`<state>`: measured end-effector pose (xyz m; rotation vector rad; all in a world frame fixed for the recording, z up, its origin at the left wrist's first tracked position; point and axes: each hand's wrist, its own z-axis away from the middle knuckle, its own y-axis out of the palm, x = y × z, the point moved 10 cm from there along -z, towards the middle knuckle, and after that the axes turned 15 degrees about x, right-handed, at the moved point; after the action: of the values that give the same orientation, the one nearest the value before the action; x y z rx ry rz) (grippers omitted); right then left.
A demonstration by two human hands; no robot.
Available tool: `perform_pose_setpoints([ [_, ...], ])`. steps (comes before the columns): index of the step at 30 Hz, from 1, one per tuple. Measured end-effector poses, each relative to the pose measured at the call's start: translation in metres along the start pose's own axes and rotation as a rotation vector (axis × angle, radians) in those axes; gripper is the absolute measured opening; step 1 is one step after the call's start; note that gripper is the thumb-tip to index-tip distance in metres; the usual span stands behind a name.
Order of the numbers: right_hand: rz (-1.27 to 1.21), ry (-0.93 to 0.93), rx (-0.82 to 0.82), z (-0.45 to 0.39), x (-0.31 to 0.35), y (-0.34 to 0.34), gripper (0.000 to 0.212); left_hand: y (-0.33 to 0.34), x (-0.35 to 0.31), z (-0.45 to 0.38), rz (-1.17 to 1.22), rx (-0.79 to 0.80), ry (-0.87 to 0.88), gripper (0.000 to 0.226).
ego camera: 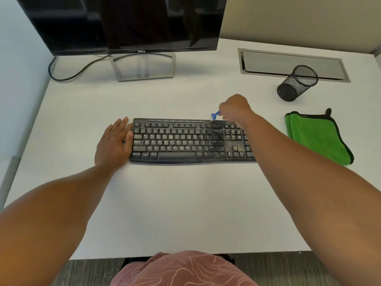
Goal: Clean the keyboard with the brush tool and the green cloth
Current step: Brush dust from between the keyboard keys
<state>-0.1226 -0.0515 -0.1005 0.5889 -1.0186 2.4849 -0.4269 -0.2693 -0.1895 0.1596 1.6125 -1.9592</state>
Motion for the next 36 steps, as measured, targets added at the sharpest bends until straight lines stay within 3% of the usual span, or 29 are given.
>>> perform_pose_setpoints([
  [3, 0.047, 0.015, 0.043, -0.003, 0.0, 0.012, 0.014, 0.001, -0.001, 0.0, 0.002, 0.004, -0.001, 0.058],
  [7, 0.33, 0.031, -0.146, 0.009, 0.003, -0.011, 0.019, 0.001, 0.001, 0.0, 0.004, 0.009, -0.007, 0.058],
  [13, -0.008, -0.027, -0.014, -0.003, 0.006, 0.002, 0.016, 0.001, 0.0, 0.0, -0.004, 0.007, -0.003, 0.057],
  [16, 0.142, 0.013, 0.036, -0.001, -0.002, 0.011, 0.014, 0.0, -0.001, 0.0, -0.009, 0.005, 0.002, 0.057],
  [18, 0.246, 0.047, -0.049, 0.005, -0.01, -0.002, 0.023, 0.0, -0.001, 0.001, -0.01, 0.003, 0.003, 0.057],
  [23, 0.03, 0.03, 0.008, 0.002, -0.018, -0.011, 0.016, -0.001, -0.001, 0.001, -0.011, 0.001, 0.007, 0.058],
  [25, -0.027, 0.015, 0.077, 0.0, -0.017, -0.003, 0.022, -0.001, -0.002, 0.001, -0.009, -0.001, 0.006, 0.058],
  [28, 0.236, 0.048, 0.094, 0.004, -0.019, 0.002, 0.013, -0.001, -0.001, 0.001, -0.01, -0.001, 0.002, 0.058],
  [31, 0.505, 0.069, -0.133, 0.017, -0.013, -0.021, 0.016, -0.001, -0.001, 0.0, -0.016, -0.001, 0.001, 0.057],
  [33, 0.45, 0.04, -0.14, 0.016, -0.009, -0.026, 0.021, 0.0, 0.0, 0.0, -0.017, 0.003, -0.004, 0.057],
  [36, 0.272, -0.018, 0.007, 0.005, -0.004, -0.012, 0.026, 0.001, 0.0, 0.001, -0.016, 0.005, -0.005, 0.057],
])
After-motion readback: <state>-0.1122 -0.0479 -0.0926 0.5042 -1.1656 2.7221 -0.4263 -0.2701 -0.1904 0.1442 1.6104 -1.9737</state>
